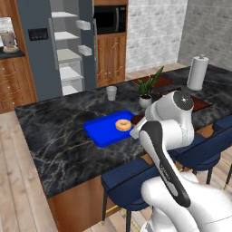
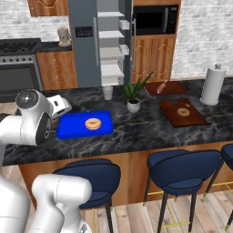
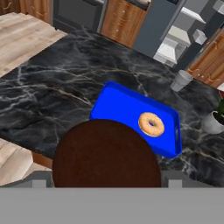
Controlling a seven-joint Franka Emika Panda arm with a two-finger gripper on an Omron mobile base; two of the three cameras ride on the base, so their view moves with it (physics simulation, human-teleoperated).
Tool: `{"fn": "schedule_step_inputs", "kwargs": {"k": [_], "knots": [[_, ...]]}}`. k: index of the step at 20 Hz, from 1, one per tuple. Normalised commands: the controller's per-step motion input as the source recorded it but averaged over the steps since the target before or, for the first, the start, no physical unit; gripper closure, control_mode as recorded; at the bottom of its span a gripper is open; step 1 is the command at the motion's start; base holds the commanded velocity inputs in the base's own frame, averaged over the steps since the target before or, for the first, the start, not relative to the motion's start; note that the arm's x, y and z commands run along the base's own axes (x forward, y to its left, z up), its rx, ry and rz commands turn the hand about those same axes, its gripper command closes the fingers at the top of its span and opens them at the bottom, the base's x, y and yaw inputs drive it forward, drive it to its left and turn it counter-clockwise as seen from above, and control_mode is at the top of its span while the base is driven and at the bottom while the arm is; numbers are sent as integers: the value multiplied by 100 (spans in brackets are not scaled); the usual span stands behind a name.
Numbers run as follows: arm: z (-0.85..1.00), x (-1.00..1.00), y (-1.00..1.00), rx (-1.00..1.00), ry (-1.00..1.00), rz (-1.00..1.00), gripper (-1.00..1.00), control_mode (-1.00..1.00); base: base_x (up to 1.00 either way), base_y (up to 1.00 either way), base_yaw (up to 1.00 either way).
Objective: Take the donut and cupcake from the fridge and place them on the empty tray on the dining counter.
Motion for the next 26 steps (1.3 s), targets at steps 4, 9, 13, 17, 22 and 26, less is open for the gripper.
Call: {"fn": "schedule_step_inputs", "kwargs": {"k": [4, 9, 13, 17, 22, 26], "knots": [[-22, 40, 1, 0, 0, 0, 100, -100, 0, 0, 0], [-24, 39, 11, 0, 0, 0, 100, -100, 0, 0, 0], [-26, 40, 13, 0, 0, 0, 100, -100, 0, 0, 0], [-24, 39, 14, 0, 0, 0, 100, -100, 0, 0, 0], [-23, 39, 18, 0, 0, 0, 100, -100, 0, 0, 0], [-20, 39, 11, 0, 0, 0, 100, -100, 0, 0, 0]]}}
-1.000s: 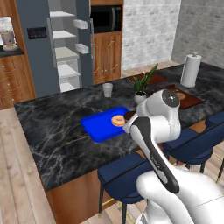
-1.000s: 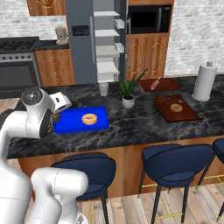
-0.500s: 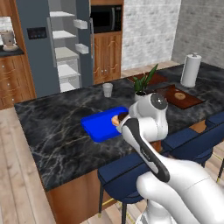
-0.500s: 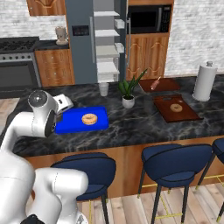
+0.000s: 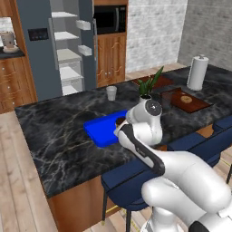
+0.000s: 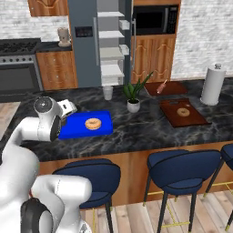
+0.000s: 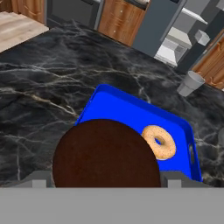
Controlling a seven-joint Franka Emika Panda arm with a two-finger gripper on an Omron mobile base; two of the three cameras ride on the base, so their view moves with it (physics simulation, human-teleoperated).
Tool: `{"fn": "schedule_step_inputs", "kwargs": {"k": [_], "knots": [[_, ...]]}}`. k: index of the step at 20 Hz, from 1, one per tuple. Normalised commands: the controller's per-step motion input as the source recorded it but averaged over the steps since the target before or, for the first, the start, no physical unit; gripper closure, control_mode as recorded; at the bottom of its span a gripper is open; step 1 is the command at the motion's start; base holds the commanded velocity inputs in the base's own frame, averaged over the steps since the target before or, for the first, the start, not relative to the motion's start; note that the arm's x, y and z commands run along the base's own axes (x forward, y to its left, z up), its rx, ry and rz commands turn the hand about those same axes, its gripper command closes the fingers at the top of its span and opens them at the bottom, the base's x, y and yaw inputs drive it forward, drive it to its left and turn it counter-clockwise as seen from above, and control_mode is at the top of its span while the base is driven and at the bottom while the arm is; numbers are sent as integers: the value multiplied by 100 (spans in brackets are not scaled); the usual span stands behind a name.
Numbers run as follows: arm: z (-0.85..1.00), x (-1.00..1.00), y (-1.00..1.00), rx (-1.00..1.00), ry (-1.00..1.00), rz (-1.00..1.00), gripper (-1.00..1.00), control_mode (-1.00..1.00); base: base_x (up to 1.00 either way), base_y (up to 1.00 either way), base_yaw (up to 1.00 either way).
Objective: Take the donut and cupcake from the fridge and place them on the empty tray on the dining counter.
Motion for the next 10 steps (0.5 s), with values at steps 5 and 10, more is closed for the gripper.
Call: {"fn": "schedule_step_inputs", "kwargs": {"k": [5, 10], "knots": [[-17, 40, 0, 0, 0, 0, 100, -100, 0, 0, 0], [-22, 37, 1, 0, 0, 0, 100, -100, 0, 0, 0]]}}
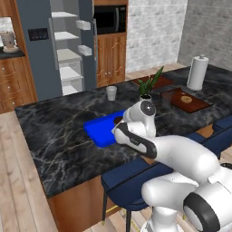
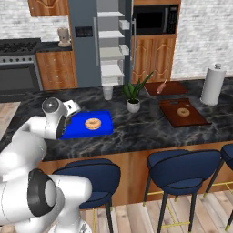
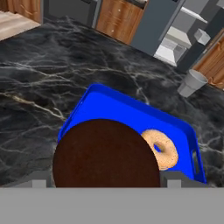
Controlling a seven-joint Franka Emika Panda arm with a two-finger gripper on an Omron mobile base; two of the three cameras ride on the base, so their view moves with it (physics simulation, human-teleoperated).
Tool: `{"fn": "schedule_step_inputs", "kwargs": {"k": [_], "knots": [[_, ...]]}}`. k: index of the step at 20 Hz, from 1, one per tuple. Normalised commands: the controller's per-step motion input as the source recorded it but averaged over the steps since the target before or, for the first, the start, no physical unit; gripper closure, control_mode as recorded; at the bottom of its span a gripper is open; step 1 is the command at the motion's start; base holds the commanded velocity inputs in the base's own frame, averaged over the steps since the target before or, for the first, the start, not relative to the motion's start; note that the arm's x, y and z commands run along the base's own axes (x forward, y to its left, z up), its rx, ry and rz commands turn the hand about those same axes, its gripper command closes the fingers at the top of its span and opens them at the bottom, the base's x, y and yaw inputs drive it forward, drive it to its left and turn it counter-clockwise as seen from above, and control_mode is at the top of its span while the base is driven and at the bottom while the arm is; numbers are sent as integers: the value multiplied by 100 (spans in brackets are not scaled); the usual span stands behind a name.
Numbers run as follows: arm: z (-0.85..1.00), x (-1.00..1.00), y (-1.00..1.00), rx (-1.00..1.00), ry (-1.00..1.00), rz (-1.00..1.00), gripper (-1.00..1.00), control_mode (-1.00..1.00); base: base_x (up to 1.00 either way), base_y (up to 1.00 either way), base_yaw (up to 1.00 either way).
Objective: Take the donut and cupcake from the fridge and place them on the empty tray on the dining counter.
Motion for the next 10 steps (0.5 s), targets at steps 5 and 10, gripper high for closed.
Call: {"fn": "schedule_step_inputs", "kwargs": {"k": [5, 10], "knots": [[-28, 29, 11, 0, 0, 0, 100, -100, 0, 0, 0], [-25, 27, 12, 0, 0, 0, 100, -100, 0, 0, 0]]}}
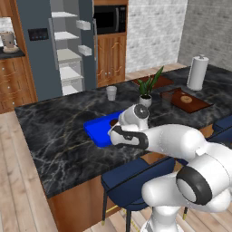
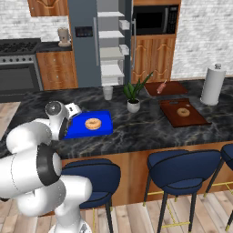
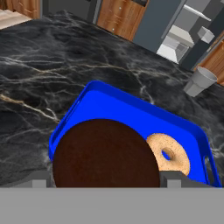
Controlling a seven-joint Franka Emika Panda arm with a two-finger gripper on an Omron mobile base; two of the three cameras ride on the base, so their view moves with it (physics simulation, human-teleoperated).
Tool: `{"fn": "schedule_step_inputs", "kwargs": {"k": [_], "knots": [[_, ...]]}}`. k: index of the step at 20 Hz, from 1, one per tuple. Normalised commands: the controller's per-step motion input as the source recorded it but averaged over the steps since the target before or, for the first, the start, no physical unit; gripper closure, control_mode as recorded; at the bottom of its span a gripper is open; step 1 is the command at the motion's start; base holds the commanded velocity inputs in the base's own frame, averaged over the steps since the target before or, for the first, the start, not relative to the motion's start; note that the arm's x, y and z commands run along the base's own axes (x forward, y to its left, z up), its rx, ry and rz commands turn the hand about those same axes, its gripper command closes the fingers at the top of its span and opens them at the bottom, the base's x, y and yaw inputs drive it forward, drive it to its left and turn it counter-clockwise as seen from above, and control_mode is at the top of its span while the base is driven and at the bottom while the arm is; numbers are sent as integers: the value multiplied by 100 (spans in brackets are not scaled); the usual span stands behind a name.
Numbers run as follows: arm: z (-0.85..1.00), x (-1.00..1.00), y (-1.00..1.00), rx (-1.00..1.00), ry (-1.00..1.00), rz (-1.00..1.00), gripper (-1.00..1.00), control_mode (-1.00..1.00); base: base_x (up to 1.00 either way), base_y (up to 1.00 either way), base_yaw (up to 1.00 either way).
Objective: Take the donut and cupcake from the fridge and place them on the empty tray on the dining counter.
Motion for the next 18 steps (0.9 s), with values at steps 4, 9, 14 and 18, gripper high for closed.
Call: {"fn": "schedule_step_inputs", "kwargs": {"k": [4, 9, 14, 18], "knots": [[-16, 25, 3, 0, 0, 0, 100, -100, 0, 0, 0], [-11, 24, 0, 0, 0, 0, 100, -100, 0, 0, 0], [-15, 18, 0, 0, 0, 0, 100, -100, 0, 0, 0], [-20, 9, 3, 0, 0, 0, 100, -100, 0, 0, 0]]}}
